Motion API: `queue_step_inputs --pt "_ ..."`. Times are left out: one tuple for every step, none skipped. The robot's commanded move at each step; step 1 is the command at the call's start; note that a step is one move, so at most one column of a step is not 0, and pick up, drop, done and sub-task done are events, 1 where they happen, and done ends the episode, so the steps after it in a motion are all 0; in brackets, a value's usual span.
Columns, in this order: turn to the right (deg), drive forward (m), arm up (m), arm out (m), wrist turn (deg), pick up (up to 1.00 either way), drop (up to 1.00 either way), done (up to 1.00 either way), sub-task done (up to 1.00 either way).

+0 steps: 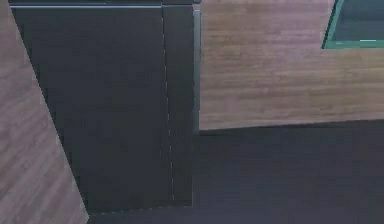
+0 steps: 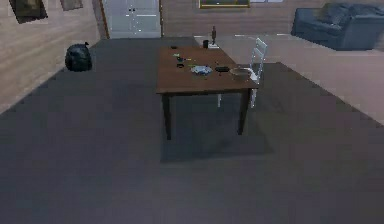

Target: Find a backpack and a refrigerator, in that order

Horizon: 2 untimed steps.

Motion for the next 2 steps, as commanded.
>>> queue_step_inputs --pt "0.0 0.35 0.00 0.00 0.0 0.00 0.00 0.00 0.00" --pt "-21.0 0.00 0.00 0.00 0.0 0.00 0.00 0.00 0.00"
